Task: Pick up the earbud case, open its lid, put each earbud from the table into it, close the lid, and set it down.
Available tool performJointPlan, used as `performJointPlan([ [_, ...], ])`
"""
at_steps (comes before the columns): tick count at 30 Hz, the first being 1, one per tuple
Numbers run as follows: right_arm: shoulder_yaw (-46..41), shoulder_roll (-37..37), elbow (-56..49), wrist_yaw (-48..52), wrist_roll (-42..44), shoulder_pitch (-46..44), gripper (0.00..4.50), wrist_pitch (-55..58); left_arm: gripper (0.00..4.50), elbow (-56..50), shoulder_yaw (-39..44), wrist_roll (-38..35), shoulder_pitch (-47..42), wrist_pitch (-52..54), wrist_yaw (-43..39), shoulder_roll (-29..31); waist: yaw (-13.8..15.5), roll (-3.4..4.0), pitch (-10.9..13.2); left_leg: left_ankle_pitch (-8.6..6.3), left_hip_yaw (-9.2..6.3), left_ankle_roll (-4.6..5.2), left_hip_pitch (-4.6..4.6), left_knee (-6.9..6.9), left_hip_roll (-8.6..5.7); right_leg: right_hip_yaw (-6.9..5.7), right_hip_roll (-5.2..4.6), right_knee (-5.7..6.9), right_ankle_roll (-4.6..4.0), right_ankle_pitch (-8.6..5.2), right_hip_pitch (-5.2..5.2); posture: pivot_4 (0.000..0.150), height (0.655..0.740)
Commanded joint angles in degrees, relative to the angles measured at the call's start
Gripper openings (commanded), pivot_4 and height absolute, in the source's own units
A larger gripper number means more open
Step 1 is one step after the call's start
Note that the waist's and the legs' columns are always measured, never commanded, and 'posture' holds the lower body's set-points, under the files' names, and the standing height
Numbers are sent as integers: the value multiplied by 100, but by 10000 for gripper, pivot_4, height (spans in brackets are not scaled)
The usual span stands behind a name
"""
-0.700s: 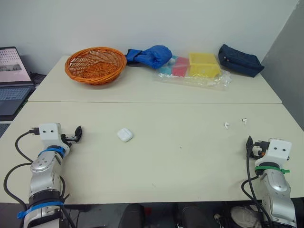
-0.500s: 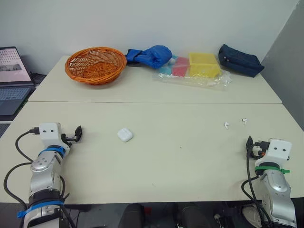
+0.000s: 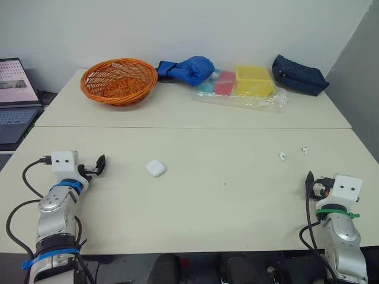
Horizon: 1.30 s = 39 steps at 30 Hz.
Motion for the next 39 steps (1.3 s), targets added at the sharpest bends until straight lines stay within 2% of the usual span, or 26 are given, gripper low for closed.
performJointPlan([
  [1, 100, -30, -321, 51, -16, -43, 45000, -8, 44798, -344, 66, -65, -59, -43, -95, 187, -1, 0, 0, 0, 0, 0, 0, 0, 0, 0, 0, 0, 0, 0, 0, 1500, 7400],
  [6, 616, -379, -502, 800, 83, -120, 45000, 93, 44798, -877, -12, -329, -103, 115, -764, 373, -4, -1, 0, 0, 1, 0, -1, 1, 0, 1, 0, 0, 0, 0, 0, 1500, 7400],
  [9, 961, -933, -602, 1749, 360, -416, 45000, 295, 44798, -1540, -211, -817, -38, 648, -1820, 656, -6, -1, 0, 0, 2, 0, -2, 1, 0, 1, 0, -1, -1, 0, -1, 1500, 7400],
  [12, 1226, -1485, -567, 2914, 942, -993, 45000, 538, 44798, -2266, -697, -966, 176, 1164, -2849, 1137, -18, 0, 1, 0, 4, 1, 1, 3, -4, 1, 3, -1, -1, 0, 1, 1500, 7400],
  [17, 1456, -1888, -441, 3832, 1343, -1483, 45000, 665, 44798, -2712, -1122, -805, 388, 1328, -3415, 1513, -6, 1, 1, 0, 2, 1, 0, -5, -4, -1, 12, -5, -11, -7, -1, 1500, 7400],
  [19, 1758, -2126, -550, 4713, 1869, -1844, 45000, 1071, 44798, -3084, -1307, -959, 429, 1626, -3604, 1520, -5, 5, 6, 0, -6, 1, -5, -10, -3, -2, 11, -4, -24, -18, -3, 1500, 7400],
  [21, 2097, -2344, -625, 5372, 2091, -2129, 45000, 1316, 44798, -3194, -1460, -904, 466, 1697, -3599, 1383, -4, 4, 7, 0, -8, 1, -6, -14, -2, -5, 13, -3, -23, -18, -5, 1500, 7400],
  [25, 2395, -2455, -837, 5785, 2365, -2443, 45000, 1674, 44798, -3001, -1655, -654, 485, 1571, -3545, 1237, 2, 3, 7, 0, -14, 1, -6, -14, -5, -9, 21, -3, -24, -19, -4, 1500, 7400],
  [31, 2656, -2457, -1282, 5821, 2383, -2653, 45000, 1943, 44798, -2267, -1918, -52, 164, 1290, -2920, 793, 8, 2, 7, 0, -16, 1, -7, -8, -6, -16, 24, -1, -23, -19, -3, 1500, 7400],
  [39, 2577, -2489, -1407, 5771, 2346, -2729, 45000, 2060, 44798, -1972, -1989, -55, 89, 1406, -2971, 505, 8, 1, 6, 0, -12, 1, -8, -5, -6, -14, 24, -1, -18, -16, -3, 1500, 7400],
])
